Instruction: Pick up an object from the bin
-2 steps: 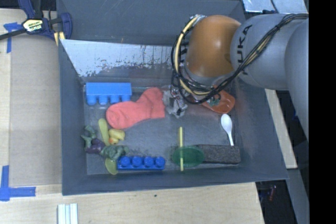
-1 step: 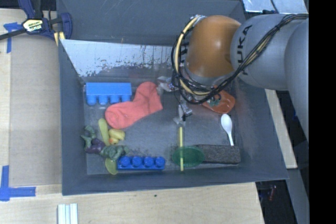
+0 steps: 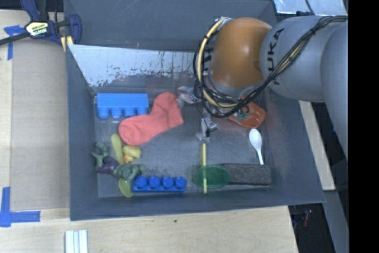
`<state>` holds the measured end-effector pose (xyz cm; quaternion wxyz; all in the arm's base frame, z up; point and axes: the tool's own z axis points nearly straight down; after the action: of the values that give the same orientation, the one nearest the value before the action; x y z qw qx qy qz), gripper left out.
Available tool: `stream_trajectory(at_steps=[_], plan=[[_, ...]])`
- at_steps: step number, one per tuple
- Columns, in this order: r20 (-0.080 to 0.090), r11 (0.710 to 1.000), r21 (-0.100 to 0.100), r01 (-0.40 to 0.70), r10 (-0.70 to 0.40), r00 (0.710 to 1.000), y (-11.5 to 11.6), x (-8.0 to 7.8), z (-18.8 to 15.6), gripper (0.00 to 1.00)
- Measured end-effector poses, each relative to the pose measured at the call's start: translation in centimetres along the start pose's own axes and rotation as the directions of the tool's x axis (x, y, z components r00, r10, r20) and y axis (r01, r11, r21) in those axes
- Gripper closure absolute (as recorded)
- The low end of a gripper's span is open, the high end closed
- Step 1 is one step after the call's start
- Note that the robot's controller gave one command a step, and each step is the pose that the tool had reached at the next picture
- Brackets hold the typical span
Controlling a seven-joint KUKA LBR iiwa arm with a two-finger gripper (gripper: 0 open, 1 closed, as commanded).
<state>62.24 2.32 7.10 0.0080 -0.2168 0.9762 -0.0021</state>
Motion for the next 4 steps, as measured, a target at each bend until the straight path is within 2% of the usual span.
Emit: stream_trajectory(at_steps=[1,2,3,4], plan=[[0.007,0.964,0.0,-0.266,0.266,0.964,2.7,-1.8,-2.9,1.0],[0.007,0.964,0.0,-0.266,0.266,0.964,2.6,-1.8,-2.8,0.0],[0.007,0.964,0.0,-0.266,0.266,0.964,2.6,-1.8,-2.8,0.0],[0.009,0.976,0.001,-0.22,0.22,0.975,5.5,-2.1,-0.6,0.0]])
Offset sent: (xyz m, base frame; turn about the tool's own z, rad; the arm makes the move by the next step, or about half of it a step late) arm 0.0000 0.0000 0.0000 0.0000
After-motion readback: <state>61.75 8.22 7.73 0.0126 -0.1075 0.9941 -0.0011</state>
